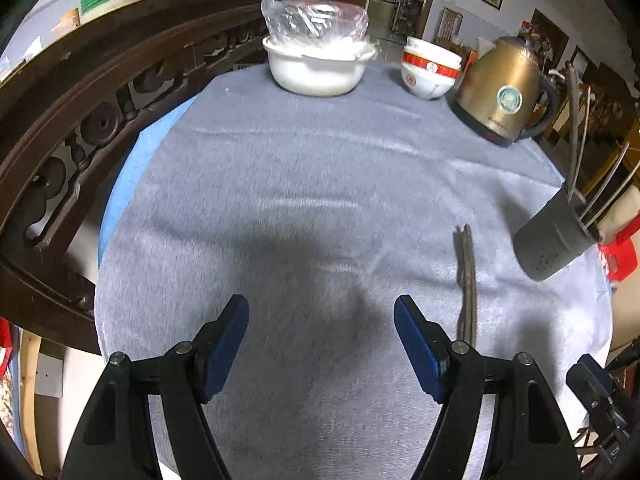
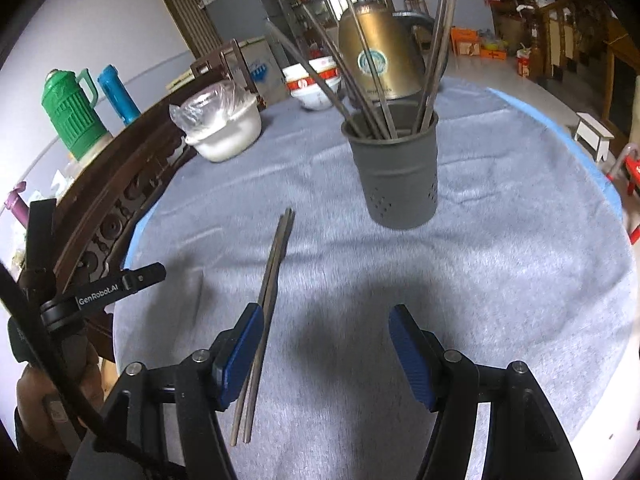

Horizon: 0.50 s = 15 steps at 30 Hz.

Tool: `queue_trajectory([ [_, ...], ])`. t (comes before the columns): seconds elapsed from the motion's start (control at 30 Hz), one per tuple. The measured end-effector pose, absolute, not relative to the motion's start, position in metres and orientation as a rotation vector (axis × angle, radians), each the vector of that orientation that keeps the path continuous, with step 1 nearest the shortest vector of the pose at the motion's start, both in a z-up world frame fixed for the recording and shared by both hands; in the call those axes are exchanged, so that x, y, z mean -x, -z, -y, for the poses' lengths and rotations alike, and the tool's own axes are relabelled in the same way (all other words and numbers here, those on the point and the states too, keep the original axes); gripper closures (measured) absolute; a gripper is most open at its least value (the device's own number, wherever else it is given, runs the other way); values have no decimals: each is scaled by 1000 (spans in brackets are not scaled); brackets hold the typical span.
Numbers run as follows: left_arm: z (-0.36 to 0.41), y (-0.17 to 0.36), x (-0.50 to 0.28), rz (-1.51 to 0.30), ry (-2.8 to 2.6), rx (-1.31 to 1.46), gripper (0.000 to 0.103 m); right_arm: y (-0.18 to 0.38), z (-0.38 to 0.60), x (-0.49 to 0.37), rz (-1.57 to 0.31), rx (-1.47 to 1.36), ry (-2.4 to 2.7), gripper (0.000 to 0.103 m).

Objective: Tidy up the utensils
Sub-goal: 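Move both open tools back over the last dark chopsticks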

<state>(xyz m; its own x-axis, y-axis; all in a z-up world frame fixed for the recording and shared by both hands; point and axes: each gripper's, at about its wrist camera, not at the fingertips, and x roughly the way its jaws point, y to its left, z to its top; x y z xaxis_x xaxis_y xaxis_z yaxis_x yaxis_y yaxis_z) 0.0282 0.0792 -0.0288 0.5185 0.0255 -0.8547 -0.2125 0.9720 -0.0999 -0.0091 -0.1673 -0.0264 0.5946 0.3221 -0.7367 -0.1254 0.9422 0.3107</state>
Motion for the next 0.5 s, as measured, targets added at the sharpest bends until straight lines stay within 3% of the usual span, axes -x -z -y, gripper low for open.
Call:
queue_trajectory([
  [0.5, -87, 64, -24, -1101, -163, 203, 28, 54, 148, -12, -1046, -254, -324, 35],
])
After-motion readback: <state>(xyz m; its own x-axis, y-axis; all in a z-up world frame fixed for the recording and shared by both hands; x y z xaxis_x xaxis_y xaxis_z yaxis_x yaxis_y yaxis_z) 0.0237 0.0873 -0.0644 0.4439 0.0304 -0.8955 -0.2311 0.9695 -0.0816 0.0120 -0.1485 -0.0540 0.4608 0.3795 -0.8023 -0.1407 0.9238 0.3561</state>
